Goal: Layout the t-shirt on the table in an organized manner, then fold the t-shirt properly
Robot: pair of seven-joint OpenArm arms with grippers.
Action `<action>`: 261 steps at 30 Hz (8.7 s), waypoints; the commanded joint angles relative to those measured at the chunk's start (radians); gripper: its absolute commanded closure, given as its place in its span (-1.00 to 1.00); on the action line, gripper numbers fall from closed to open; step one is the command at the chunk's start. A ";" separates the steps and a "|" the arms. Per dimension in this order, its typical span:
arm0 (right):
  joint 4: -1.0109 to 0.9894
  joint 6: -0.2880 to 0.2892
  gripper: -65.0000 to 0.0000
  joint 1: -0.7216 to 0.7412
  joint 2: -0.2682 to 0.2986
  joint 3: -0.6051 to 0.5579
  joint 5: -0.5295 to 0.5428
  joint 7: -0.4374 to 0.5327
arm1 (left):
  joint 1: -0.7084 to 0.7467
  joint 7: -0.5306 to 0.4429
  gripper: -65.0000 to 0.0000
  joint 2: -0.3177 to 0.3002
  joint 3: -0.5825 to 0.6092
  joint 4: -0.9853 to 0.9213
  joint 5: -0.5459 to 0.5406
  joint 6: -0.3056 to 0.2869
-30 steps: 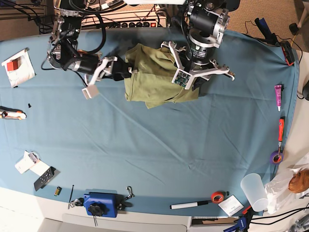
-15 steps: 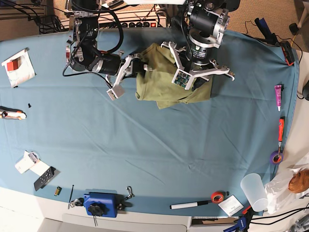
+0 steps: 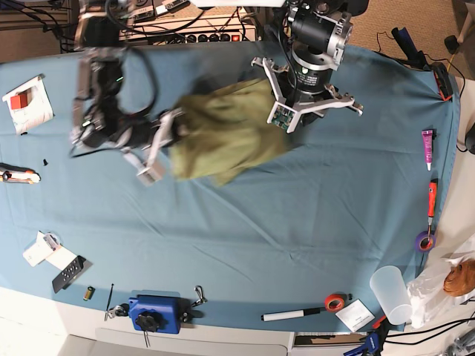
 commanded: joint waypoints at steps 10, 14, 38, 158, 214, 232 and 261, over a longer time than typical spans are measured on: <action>0.013 0.043 1.00 0.101 0.264 -0.080 0.086 -0.019 | -0.002 -0.036 0.66 0.003 0.000 0.018 0.009 0.003; 0.013 0.043 1.00 0.162 0.293 -0.176 -0.007 0.055 | -0.002 -0.041 0.66 0.003 0.000 0.018 0.009 0.003; -0.371 0.043 1.00 0.535 0.000 -0.617 -0.550 0.544 | -0.002 -0.085 0.66 0.003 0.000 0.018 0.009 0.003; 0.461 -0.167 1.00 -0.113 -0.044 0.000 -0.245 0.145 | 0.238 -0.152 1.00 -0.133 -0.617 0.018 -0.287 -0.127; -0.253 0.003 1.00 -0.763 -0.007 0.313 -0.224 0.119 | 0.455 -0.349 1.00 -0.121 -0.617 -0.966 -0.566 -0.212; -0.861 -0.171 1.00 -0.436 0.036 -0.206 -0.643 0.958 | 0.170 -1.067 1.00 0.011 -0.617 -1.665 -0.633 -0.181; -1.183 -0.420 1.00 -0.291 -0.008 -0.333 -0.653 1.252 | 0.031 -1.201 1.00 0.077 -0.617 -1.807 -0.635 -0.105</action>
